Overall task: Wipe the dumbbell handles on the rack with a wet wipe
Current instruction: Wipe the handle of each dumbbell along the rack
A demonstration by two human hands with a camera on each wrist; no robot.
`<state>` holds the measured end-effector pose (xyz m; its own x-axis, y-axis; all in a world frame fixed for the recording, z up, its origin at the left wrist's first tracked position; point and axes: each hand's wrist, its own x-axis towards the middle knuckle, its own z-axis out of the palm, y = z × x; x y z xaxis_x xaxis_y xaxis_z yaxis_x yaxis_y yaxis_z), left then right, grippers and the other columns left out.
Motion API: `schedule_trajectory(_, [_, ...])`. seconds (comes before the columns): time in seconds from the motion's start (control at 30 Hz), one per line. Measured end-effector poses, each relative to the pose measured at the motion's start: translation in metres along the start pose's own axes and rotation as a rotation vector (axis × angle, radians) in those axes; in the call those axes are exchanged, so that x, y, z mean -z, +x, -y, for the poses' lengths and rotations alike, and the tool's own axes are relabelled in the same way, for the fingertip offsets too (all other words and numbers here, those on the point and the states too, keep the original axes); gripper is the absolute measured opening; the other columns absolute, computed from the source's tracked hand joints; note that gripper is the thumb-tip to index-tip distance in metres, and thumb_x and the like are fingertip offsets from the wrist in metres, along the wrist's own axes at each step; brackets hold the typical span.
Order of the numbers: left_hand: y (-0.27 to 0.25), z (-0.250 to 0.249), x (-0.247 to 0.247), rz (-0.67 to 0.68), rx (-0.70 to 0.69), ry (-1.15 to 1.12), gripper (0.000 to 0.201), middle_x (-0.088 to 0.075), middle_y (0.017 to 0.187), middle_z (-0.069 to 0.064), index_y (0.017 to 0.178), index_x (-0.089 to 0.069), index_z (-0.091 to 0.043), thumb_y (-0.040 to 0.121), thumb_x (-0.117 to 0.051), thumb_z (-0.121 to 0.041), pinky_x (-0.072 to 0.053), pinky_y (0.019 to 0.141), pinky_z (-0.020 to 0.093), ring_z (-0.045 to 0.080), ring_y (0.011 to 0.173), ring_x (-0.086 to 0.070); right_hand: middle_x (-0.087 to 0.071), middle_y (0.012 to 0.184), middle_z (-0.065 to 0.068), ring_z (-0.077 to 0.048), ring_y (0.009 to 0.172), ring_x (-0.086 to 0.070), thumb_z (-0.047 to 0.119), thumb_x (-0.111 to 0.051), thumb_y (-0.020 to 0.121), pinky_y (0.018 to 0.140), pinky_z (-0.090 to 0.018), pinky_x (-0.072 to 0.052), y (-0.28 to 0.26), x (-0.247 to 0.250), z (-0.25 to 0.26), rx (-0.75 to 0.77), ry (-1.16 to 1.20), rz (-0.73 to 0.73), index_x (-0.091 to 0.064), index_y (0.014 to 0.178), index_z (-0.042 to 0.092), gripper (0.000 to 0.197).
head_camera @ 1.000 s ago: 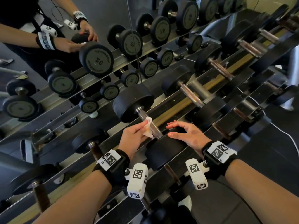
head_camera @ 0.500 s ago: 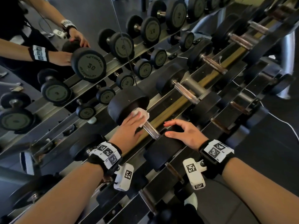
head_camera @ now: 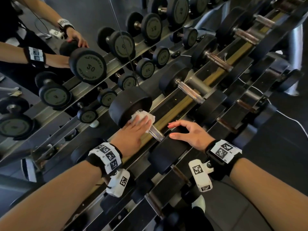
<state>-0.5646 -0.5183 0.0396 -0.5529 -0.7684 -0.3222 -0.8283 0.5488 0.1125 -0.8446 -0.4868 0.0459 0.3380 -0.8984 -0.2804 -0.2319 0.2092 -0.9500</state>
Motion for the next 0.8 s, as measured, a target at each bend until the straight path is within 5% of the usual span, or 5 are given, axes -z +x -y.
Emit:
schedule_trajectory(0.1, [-0.008, -0.015, -0.009, 0.023, -0.159, 0.062, 0.071, 0.01, 0.163, -0.016, 0.152, 0.012, -0.039, 0.089, -0.02, -0.035, 0.007, 0.121, 0.039, 0.012, 0.148, 0.019, -0.06, 0.123, 0.014, 0.005, 0.109, -0.057, 0.037, -0.077, 0.08, 0.085, -0.01, -0.048, -0.002, -0.002, -0.005, 0.034, -0.045, -0.042, -0.065, 0.116, 0.034, 0.038])
schedule_trajectory(0.2, [0.0, -0.006, 0.002, -0.053, -0.143, 0.088, 0.062, -0.008, 0.162, -0.019, 0.154, -0.003, -0.041, 0.097, -0.026, -0.04, -0.003, 0.122, 0.042, 0.01, 0.151, 0.003, -0.056, 0.121, 0.023, 0.026, 0.103, -0.046, 0.043, -0.077, 0.08, 0.077, 0.008, -0.032, -0.004, -0.007, -0.011, 0.078, -0.103, -0.13, -0.061, 0.118, 0.038, 0.042])
schedule_trajectory(0.3, [0.012, -0.001, 0.015, -0.09, -0.06, 0.078, 0.055, -0.02, 0.16, -0.013, 0.153, -0.016, -0.04, 0.101, -0.032, -0.037, -0.015, 0.121, 0.046, 0.016, 0.151, -0.005, -0.059, 0.116, 0.024, 0.021, 0.104, -0.049, 0.049, -0.078, 0.078, 0.078, 0.007, -0.032, -0.005, -0.01, -0.016, 0.091, -0.091, -0.172, -0.061, 0.116, 0.04, 0.043])
schedule_trajectory(0.57, [0.011, -0.011, 0.011, -0.034, -0.183, 0.122, 0.054, -0.019, 0.16, -0.017, 0.152, -0.012, -0.046, 0.103, -0.03, -0.036, -0.003, 0.122, 0.049, 0.011, 0.151, -0.004, -0.062, 0.111, 0.023, 0.01, 0.104, -0.055, 0.051, -0.077, 0.078, 0.083, -0.008, -0.041, -0.002, -0.008, -0.021, 0.066, -0.085, -0.16, -0.059, 0.119, 0.041, 0.046])
schedule_trajectory(0.8, [0.034, -0.016, 0.023, -0.084, -0.128, -0.143, 0.037, -0.053, 0.133, -0.005, 0.136, -0.055, -0.026, 0.101, -0.046, -0.017, -0.014, 0.12, 0.039, 0.018, 0.139, -0.034, -0.061, 0.112, 0.02, 0.009, 0.101, -0.057, 0.05, -0.076, 0.078, 0.08, -0.009, -0.046, -0.003, -0.007, -0.02, 0.054, -0.074, -0.138, -0.059, 0.12, 0.039, 0.047])
